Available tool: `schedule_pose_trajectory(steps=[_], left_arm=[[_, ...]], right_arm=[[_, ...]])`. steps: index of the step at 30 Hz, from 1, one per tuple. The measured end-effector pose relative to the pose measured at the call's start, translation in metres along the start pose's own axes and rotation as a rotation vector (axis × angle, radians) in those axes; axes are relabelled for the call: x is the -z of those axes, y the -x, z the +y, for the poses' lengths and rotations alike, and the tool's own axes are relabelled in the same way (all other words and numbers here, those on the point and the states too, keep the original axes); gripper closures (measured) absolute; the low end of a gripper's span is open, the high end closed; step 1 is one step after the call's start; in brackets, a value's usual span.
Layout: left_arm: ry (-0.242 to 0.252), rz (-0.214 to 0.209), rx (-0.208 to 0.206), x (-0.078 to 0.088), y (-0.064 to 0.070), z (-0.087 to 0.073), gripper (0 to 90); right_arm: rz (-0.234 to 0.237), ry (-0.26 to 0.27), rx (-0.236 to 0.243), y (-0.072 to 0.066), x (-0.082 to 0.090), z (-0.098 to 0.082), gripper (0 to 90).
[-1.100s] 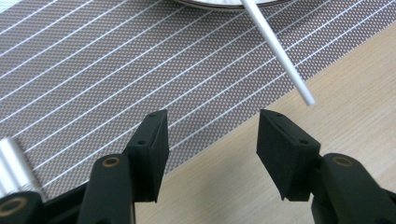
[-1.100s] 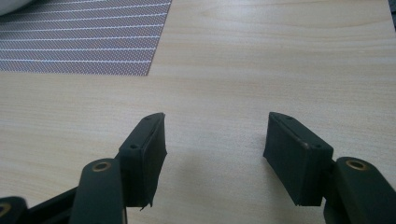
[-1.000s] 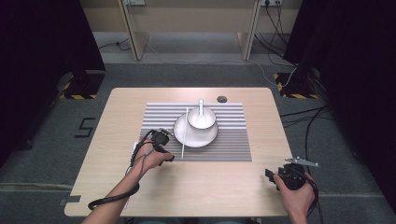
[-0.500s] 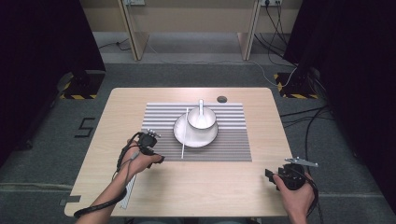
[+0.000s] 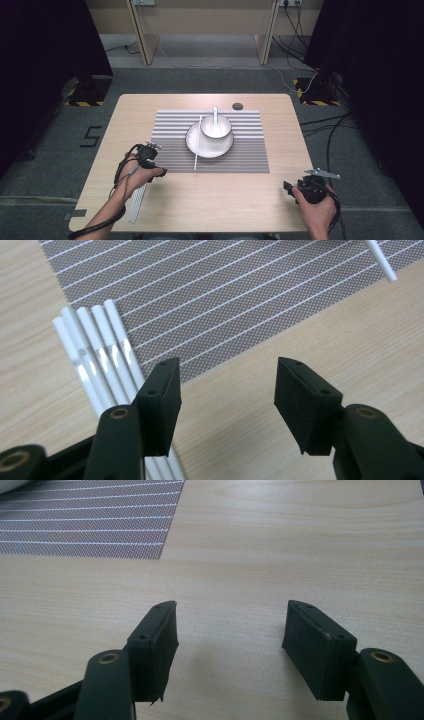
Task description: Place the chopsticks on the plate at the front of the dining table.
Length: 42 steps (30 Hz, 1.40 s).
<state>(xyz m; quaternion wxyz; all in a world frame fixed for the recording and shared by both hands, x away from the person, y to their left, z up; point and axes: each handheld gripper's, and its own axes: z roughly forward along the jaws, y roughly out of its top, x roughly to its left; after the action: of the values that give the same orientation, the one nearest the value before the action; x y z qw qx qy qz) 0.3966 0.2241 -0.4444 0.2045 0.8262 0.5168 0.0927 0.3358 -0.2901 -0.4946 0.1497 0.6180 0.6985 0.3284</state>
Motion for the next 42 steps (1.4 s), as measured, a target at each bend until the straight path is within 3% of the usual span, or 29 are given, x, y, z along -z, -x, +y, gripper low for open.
schedule_pose_trajectory(steps=[17,25,42], left_arm=[[0.013,0.029,0.088,0.017,-0.036,-0.028,44.1],[-0.001,0.048,0.107,0.02,-0.049,-0.038,45.7],[-0.062,0.07,0.137,-0.001,-0.059,-0.045,56.5]], right_arm=[[0.002,-0.002,0.0,-0.001,-0.001,0.0,38.6],[0.002,-0.003,0.003,-0.002,-0.001,0.0,38.6],[0.002,-0.006,0.006,-0.003,-0.001,0.0,38.6]])
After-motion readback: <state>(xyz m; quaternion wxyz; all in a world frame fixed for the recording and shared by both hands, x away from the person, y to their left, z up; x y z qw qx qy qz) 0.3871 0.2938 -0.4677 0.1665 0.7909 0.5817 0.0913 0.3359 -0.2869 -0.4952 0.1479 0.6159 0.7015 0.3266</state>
